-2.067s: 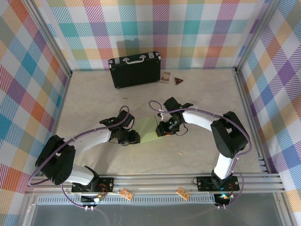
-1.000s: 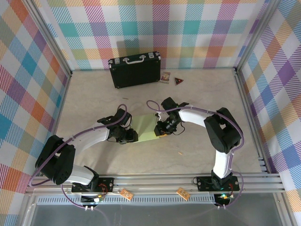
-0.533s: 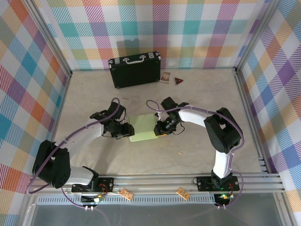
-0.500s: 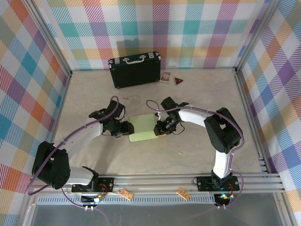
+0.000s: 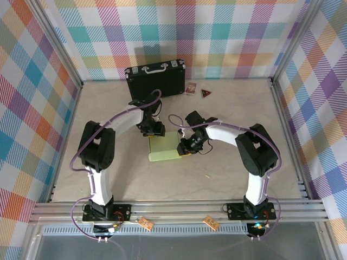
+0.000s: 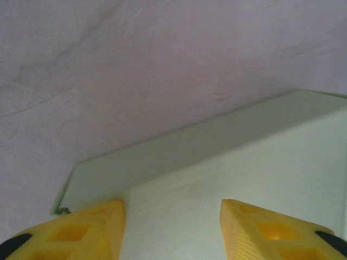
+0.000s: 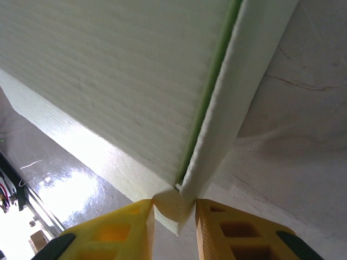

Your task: Fold the paper box

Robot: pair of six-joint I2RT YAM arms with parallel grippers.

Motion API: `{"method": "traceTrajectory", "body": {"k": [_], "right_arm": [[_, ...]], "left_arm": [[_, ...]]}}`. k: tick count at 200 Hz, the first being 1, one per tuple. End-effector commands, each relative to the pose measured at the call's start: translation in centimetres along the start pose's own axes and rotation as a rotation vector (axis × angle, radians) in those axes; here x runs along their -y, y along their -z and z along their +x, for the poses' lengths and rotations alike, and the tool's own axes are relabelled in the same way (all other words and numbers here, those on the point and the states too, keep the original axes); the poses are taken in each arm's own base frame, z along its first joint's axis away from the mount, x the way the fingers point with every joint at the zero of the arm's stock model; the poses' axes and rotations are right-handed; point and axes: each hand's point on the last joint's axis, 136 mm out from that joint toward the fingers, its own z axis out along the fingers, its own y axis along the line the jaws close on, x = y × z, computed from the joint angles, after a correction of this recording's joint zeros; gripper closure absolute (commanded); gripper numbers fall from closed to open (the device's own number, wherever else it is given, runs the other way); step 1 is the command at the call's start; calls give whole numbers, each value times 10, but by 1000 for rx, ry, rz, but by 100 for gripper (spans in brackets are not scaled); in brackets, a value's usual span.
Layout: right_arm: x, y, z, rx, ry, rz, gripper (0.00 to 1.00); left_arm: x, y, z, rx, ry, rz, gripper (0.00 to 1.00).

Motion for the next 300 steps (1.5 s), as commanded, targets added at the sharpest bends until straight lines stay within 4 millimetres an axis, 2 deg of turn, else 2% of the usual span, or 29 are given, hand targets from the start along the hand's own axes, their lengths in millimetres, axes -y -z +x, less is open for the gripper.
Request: {"method": "traceTrajectory", "body": {"k": [1,59,109,152,189,215,234,255,300], "right_arm": [[-6,1,-5,-3,24,-10,73],[-2,-1,-9,14,34,13,75],[5,0,-23,125,136,41,80],[5,-6,-26,180,195,21,82],[28,-2,-37,273,241,162,82],[12,9,-36,305,256,107,75],[-3,27,-36,367,291,83,67],[1,39,-37,393,297,140,57],[2,46,-30,394,276,158,55]], "left_arm": [[-22,2,0,-33,-62,-111,48],[-22,-9,16,-103,-53,-92,48],[-18,-22,17,-137,-51,-69,49],[-16,-29,20,-162,-56,-49,50],[-14,-30,21,-174,-57,-43,50],[-15,-32,23,-189,-55,-44,51],[-16,-34,25,-202,-48,-48,51],[-18,-36,29,-214,-38,-52,51],[-16,-29,36,-231,10,-28,50]]}}
